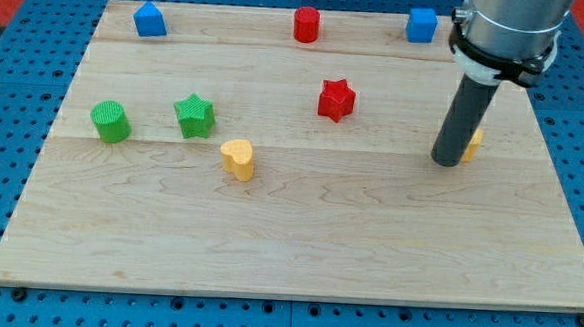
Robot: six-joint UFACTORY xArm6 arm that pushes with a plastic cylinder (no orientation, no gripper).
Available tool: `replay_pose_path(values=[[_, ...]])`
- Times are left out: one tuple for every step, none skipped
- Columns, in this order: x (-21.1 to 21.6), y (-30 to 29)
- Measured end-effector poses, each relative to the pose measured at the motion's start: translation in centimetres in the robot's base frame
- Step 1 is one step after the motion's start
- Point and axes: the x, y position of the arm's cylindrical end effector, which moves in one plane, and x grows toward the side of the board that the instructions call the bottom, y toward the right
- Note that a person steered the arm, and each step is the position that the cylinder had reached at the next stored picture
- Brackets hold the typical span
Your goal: Slide the red star to the bottom right
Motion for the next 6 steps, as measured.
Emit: replay_pose_path(values=[[-1.6, 0.2], [-1.7, 0.2], [-1.7, -0.5], [-2.7, -4.6], [-2.8, -6.5], [-3.6, -14.0]])
